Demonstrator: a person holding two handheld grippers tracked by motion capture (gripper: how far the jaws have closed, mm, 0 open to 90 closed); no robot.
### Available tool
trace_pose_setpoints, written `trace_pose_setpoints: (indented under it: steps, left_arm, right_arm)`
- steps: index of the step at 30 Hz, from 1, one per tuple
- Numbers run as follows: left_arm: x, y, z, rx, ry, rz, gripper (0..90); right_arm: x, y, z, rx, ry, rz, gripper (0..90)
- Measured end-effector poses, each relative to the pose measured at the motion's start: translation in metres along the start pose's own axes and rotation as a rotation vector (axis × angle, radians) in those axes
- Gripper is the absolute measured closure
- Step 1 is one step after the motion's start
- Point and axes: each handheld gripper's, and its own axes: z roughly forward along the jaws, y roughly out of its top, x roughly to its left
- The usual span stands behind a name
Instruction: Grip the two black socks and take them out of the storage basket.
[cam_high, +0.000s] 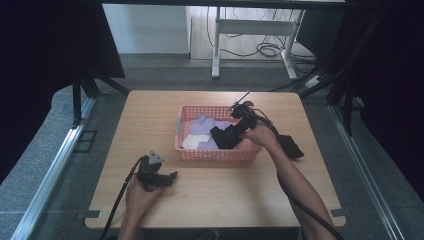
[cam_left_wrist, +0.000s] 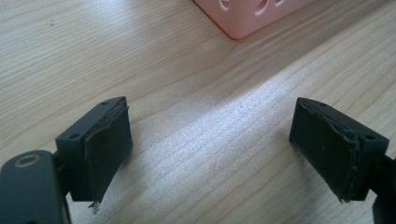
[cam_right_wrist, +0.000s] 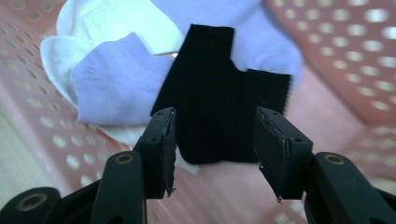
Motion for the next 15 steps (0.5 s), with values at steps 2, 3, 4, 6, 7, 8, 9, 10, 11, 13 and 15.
trace_pose_setpoints:
  steps: [2, 3, 4, 6, 7, 8, 9, 10, 11, 13, 15]
  left_arm:
    - [0.0, 0.0, 0.0, 0.001, 0.0, 0.0, 12.6]
    - [0.0, 0.0, 0.0, 0.003, 0.001, 0.003, 12.6]
    - [0.0, 0.0, 0.0, 0.001, 0.0, 0.0, 12.6]
    - [0.0, 0.0, 0.0, 0.003, 0.0, 0.003, 12.6]
    - [0.0, 0.0, 0.0, 0.001, 0.0, -0.001, 12.6]
    - [0.0, 0.0, 0.0, 0.001, 0.0, 0.0, 12.6]
    - [0.0, 0.0, 0.0, 0.001, 0.0, 0.0, 12.6]
    - [0.0, 0.0, 0.0, 0.0, 0.0, 0.0, 12.6]
    - [0.0, 0.0, 0.0, 0.0, 0.001, 0.0, 12.6]
    - [0.0, 0.0, 0.0, 0.0, 0.001, 0.001, 12.6]
    - [0.0, 0.0, 0.0, 0.001, 0.001, 0.002, 12.6]
  right_arm:
    - [0.001, 0.002, 0.011, 0.019, 0.006, -0.007, 50.3]
    - [0.001, 0.003, 0.015, 0.023, 0.008, -0.008, 50.5]
    - [0.003, 0.004, 0.021, 0.032, 0.011, -0.003, 50.5]
    - [0.004, 0.007, 0.029, 0.05, 0.008, -0.007, 50.4]
    - [0.005, 0.008, 0.032, 0.056, 0.007, -0.006, 50.4]
    - [0.006, 0.009, 0.036, 0.066, 0.006, -0.004, 50.5]
    - [0.006, 0.01, 0.039, 0.079, 0.0, -0.006, 50.6]
    - [0.006, 0.011, 0.042, 0.085, -0.008, -0.014, 51.0]
    - [0.007, 0.012, 0.045, 0.094, -0.011, -0.01, 51.3]
    - [0.006, 0.014, 0.052, 0.116, -0.018, -0.004, 53.7]
    - [0.006, 0.014, 0.057, 0.142, -0.032, -0.006, 59.5]
